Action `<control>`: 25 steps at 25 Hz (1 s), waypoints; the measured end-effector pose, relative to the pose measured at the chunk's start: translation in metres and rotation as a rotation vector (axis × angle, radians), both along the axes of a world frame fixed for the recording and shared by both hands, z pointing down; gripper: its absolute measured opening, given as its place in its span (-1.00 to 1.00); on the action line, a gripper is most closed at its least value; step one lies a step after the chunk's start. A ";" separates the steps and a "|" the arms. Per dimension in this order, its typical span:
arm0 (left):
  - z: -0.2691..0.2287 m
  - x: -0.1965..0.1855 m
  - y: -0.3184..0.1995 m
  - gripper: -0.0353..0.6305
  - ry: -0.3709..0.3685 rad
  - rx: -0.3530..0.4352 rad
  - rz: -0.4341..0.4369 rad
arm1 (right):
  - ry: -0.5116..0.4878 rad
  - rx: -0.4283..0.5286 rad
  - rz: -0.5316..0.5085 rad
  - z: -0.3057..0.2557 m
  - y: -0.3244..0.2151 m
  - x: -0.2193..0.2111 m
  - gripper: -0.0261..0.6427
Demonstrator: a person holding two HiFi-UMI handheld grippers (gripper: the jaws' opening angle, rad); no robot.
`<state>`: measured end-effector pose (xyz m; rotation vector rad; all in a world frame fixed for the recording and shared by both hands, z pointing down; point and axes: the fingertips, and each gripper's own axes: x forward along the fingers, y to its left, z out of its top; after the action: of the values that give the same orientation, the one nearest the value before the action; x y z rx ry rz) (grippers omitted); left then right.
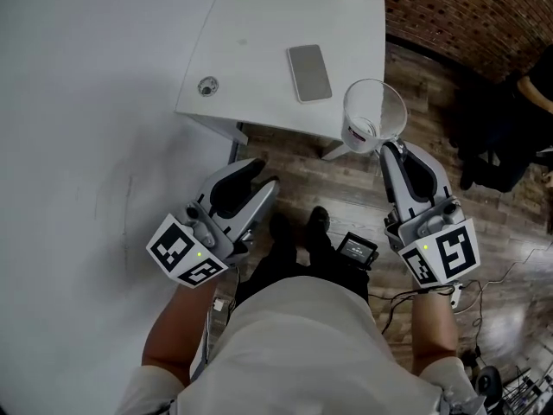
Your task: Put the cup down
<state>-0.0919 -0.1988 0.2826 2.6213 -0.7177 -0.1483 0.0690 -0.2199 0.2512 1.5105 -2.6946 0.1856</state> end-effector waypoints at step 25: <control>0.098 0.036 -0.102 -0.46 -0.114 -0.046 0.015 | 0.064 -0.030 -0.112 0.122 -0.136 -0.024 -0.83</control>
<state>-0.0557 -0.3011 0.3809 2.6074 -0.7304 0.0223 0.0453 -0.3556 0.3734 1.3294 -2.7039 0.1695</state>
